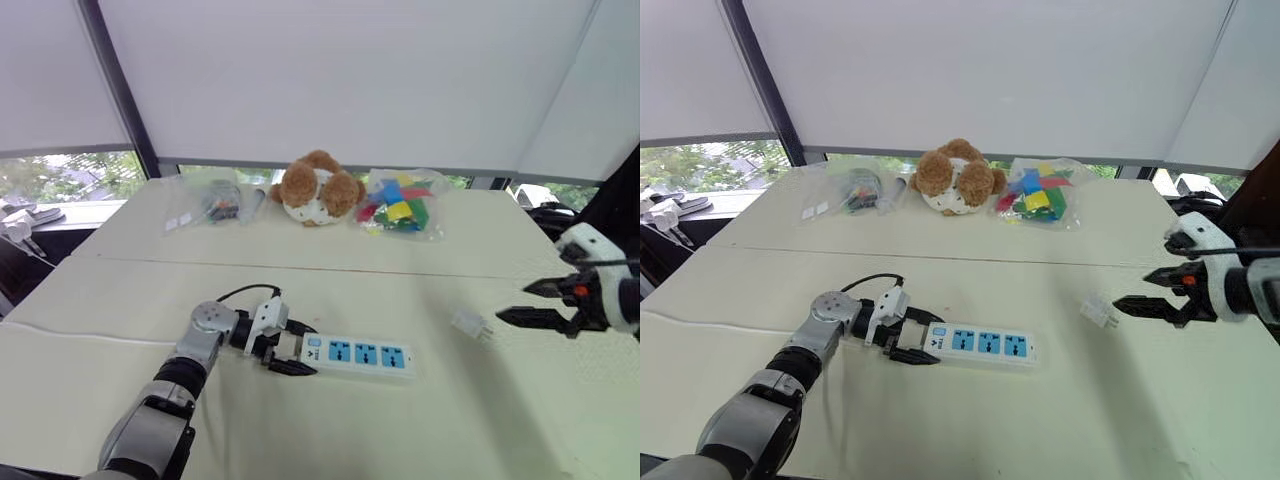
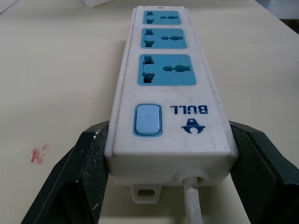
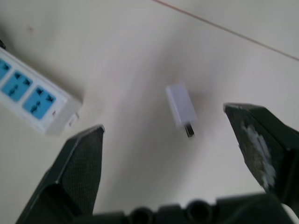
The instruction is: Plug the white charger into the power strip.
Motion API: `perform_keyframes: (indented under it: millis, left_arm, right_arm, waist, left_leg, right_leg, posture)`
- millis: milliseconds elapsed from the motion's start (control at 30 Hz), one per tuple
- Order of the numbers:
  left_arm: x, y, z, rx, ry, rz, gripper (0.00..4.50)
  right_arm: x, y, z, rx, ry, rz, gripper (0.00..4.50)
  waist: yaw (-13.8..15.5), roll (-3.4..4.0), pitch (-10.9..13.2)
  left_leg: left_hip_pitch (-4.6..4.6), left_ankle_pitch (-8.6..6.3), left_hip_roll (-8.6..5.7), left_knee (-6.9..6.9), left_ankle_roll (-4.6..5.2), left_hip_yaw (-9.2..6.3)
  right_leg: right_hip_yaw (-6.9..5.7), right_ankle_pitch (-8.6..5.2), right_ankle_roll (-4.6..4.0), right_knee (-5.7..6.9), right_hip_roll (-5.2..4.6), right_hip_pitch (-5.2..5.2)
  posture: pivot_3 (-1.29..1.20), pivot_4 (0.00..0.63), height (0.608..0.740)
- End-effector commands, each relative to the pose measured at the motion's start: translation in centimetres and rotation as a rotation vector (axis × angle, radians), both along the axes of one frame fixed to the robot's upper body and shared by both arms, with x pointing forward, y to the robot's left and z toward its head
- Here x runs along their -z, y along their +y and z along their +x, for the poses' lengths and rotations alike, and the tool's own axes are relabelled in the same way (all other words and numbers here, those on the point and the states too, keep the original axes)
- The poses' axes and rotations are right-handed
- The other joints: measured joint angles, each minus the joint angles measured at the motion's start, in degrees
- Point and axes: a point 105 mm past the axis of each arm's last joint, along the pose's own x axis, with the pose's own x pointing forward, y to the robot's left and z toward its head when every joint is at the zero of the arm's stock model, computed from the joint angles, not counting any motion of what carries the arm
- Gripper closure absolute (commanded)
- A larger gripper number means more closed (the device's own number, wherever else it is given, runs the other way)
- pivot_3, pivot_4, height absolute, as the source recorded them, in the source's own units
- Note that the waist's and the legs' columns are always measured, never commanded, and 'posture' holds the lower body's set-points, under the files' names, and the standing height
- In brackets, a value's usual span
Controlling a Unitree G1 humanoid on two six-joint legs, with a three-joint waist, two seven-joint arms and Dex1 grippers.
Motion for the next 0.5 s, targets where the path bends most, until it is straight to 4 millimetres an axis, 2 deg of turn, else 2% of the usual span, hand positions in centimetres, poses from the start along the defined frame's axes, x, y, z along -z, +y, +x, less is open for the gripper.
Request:
perform_keyframes:
  millis: [33,133,233,500]
  left_arm:
    - [2.2,-1.2,-1.6,0.062,0.047,0.053,1.5]
    - [2.4,-1.7,-1.9,0.055,0.047,0.037,1.5]
    - [2.6,-2.0,-2.1,0.04,0.049,0.02,1.5]
    - [3.1,-2.8,-2.7,0.005,0.058,-0.014,1.5]
  right_arm:
    - [1.6,-1.2,2.6,-0.037,0.099,-0.101,0.0]
    - [2.8,-1.5,4.9,-0.057,0.203,-0.171,0.0]
    - [3.3,-1.5,6.3,-0.094,0.271,-0.248,0.0]
    - [4.3,-0.7,8.0,-0.134,0.391,-0.349,0.0]
  waist:
    - [-0.2,0.12,-0.1]
    - [0.0,0.27,-0.1]
    - [0.6,0.45,-0.1]
    - [1.6,0.61,-0.2]
  left_leg:
    - [-0.03,0.0,-0.01,0.01,0.0,0.03]
    - [-0.06,0.0,-0.1,0.06,0.0,0.06]
    - [-0.2,0.0,-0.17,0.07,0.0,0.02]
    - [-0.34,0.01,-0.22,0.08,-0.02,0.05]
  right_leg:
    - [0.01,0.0,0.0,-0.01,0.0,-0.03]
    - [0.05,0.01,0.03,0.02,-0.04,-0.07]
    - [0.04,0.05,0.11,0.04,-0.06,-0.15]
    - [0.03,0.09,0.19,0.04,-0.08,-0.25]
  posture:
    - [0.0,0.15,0.739]
    - [0.0,0.15,0.739]
    - [0.0,0.15,0.739]
    - [0.0,0.15,0.739]
